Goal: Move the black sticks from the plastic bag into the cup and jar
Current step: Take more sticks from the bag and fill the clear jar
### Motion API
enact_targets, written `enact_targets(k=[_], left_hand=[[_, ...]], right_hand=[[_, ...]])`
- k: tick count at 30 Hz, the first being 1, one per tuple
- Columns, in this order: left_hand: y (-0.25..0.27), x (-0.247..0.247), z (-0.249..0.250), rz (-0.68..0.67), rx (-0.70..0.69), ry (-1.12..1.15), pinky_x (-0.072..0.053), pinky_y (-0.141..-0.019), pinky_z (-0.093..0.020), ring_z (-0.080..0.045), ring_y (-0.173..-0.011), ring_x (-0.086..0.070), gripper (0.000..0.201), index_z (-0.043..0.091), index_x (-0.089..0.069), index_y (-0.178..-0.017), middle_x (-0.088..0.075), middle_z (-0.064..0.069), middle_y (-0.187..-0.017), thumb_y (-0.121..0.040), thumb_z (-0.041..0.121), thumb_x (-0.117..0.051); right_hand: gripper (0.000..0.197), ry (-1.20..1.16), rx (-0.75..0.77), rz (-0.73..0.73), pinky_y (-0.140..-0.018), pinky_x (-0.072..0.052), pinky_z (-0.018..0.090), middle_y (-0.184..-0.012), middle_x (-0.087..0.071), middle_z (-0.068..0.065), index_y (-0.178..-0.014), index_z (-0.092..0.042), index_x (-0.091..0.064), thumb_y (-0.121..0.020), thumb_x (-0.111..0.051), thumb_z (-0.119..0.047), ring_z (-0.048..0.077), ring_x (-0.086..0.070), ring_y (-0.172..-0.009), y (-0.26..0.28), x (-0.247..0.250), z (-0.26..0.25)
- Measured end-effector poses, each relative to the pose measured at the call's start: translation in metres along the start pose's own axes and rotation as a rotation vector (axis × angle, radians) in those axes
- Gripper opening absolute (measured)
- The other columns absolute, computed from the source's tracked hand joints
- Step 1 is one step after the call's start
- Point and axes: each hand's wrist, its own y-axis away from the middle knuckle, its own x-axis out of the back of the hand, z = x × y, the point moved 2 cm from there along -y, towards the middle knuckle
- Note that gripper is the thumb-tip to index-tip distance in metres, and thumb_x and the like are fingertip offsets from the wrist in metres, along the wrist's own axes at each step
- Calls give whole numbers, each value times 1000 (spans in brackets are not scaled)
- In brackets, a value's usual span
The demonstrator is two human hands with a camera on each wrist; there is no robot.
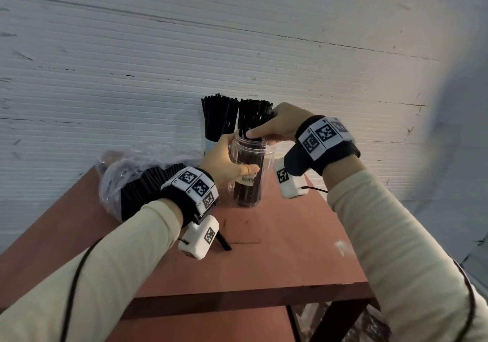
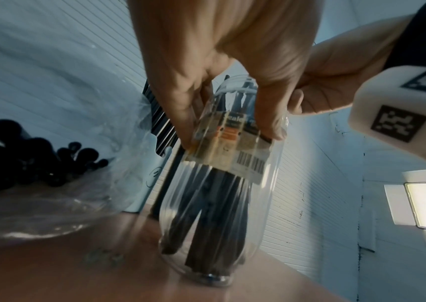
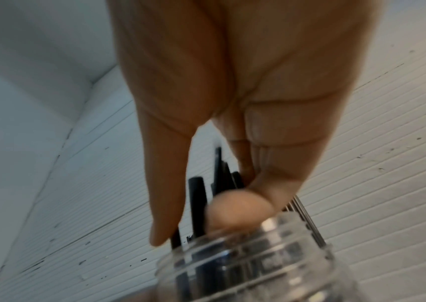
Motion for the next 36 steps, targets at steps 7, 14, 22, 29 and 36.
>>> enact_targets(k=[7,14,22,29,36], left_hand=[[4,-3,7,-35,-12,37,-34,-99,-23,-9,-125,-46,99,19,-24,-150,-50,6,-137,-71,19,-84],[19,35,-1,105,-76,-116,-41,-102,-29,-16,-126,-48,77,23,-39,-142,-50,-1,-141,-75,14,-78],[49,132,-15,354,-103,-319,-46,-82,-30,-15,-98,-56,28,29,-67,-99,-63,5,-107,-77,11,-68],[56,169,-46,91,61,-542,-52,-82,-37,-31,-98,-64,46,35,-66,-105,-68,-14,-113,-72,4,-71],[54,174,-56,53,99,-615,-37,-89,-22,-23,-122,-52,55,27,-58,-131,-56,-5,-135,-83,1,-61]], right_hand=[[81,361,148,124,-101,-37,31,-140,-47,3,-142,-16,-44,-76,-70,-57,21,-44,-128,24,0,-6],[8,47,618,531,-64,-40,12,-78,-64,0,-85,-11,-65,-81,-67,-18,5,-51,-67,65,-31,-17],[38,479,278,-313,-73,-51,27,-96,-66,1,-111,-18,-57,-82,-72,-38,18,-64,-85,76,-118,-8],[57,689,161,-541,-70,-51,30,-115,-62,10,-132,-11,-43,-83,-73,-16,27,-63,-98,77,-152,-5],[13,430,479,-122,-68,-35,18,-89,-60,1,-97,-9,-66,-87,-58,-9,14,-51,-82,45,-166,-32]])
